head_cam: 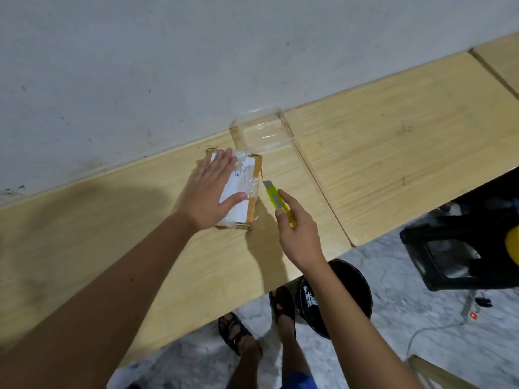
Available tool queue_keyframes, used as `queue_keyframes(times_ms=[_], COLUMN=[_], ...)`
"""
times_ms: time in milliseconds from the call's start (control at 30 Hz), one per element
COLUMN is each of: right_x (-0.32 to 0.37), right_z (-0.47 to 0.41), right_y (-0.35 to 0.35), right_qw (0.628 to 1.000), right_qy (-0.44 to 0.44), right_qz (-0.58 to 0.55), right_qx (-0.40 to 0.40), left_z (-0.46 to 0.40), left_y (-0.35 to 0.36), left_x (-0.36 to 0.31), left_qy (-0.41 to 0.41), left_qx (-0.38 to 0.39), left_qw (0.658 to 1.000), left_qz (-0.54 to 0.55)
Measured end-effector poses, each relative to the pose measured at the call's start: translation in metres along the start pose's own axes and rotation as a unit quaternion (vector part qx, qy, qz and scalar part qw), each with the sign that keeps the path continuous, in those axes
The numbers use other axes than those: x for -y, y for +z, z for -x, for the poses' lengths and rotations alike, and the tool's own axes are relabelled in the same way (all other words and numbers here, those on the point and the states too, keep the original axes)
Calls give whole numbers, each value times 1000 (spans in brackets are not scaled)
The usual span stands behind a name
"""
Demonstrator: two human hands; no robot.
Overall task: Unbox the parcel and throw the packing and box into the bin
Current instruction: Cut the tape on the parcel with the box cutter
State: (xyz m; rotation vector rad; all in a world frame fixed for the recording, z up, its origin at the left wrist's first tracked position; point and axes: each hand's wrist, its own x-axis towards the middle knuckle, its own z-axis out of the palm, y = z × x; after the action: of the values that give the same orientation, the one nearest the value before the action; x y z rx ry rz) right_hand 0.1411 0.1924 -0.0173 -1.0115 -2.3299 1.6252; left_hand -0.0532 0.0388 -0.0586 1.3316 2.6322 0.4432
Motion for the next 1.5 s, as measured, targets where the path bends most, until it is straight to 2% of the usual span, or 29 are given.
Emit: queue_keyframes(times_ms=[133,367,533,700,1100,1300,1367,1433,1500], right_x=[5,15,16,11,6,4,5,4,2], right_z=[-7,-20,-17,5,27,28,26,22,20], right_y=[8,21,16,17,17,-3,-8,-13,-18], right_qw=[1000,1000,997,990,996,999,998,998,998], right_qy=[-8,-10,-25,-41,-8,13,15,16,20], right_qz=[-10,-4,66,106,71,48,47,46,41], right_qx=[10,15,29,87,44,-16,-25,-31,-38], left_z=[9,8,8,9,9,6,4,5,7], left_y=[8,11,11,9,10,25,27,21,13], left_x=[-6,-6,-7,-11,-12,-60,-72,-74,-67], left_qy=[-46,-52,-65,-71,-88,-261,-285,-289,-223], left_qx=[-38,-51,-56,-67,-66,-131,-126,-107,-98], left_qw=[998,997,996,995,994,955,947,948,969], left_qz=[25,17,18,22,26,55,72,81,39])
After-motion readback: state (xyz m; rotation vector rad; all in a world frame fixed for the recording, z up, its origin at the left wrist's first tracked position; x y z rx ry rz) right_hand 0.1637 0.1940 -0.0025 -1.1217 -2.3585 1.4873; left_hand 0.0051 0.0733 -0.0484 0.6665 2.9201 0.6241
